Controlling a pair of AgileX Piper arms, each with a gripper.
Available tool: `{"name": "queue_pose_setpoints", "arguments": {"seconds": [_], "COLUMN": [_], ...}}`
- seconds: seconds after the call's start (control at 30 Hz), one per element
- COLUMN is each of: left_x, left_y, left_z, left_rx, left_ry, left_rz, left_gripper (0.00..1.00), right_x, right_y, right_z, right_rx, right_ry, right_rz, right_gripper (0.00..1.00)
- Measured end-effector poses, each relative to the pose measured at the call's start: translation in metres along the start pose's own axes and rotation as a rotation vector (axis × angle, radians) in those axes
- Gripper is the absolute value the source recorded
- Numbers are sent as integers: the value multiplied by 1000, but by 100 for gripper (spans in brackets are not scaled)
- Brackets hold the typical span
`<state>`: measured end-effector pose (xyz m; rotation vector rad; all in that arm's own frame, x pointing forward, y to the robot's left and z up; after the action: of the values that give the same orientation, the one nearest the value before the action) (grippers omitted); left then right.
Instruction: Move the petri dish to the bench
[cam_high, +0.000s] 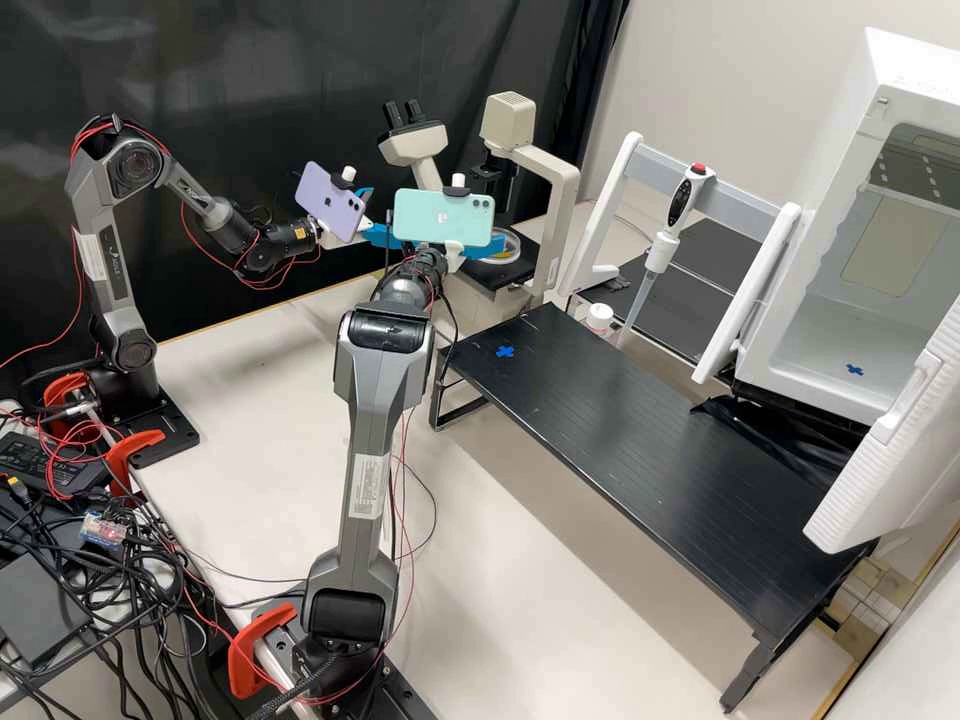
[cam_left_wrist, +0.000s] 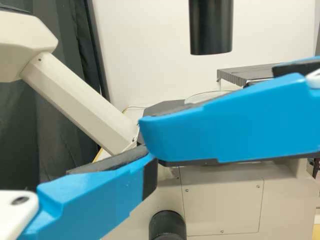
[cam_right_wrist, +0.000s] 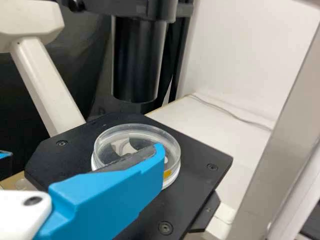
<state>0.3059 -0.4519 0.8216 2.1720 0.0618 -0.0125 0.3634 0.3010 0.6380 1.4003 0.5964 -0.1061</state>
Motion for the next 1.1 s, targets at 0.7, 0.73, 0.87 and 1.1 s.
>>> {"name": "queue_pose_setpoints", "arguments": {"seconds": [0.7, 0.73, 0.87, 1.1], "left_x": [0, 0, 0, 0], "left_y": [-1, -1, -1, 0], "left_z": [1, 1, 1, 1], "left_rx": [33, 35, 36, 36], "left_ry": [-12, -14, -15, -17], "left_rz": [-6, -6, -7, 4], "left_gripper": [100, 100, 100, 100], "right_x": [31, 31, 31, 31], "right_y": [-8, -7, -3, -1], "right_z": [18, 18, 22, 27], "right_rx": [30, 28, 9, -8], "right_ry": [-94, -95, -106, -123], "right_rz": [8, 10, 26, 56], "right_gripper": [100, 100, 100, 100]}}
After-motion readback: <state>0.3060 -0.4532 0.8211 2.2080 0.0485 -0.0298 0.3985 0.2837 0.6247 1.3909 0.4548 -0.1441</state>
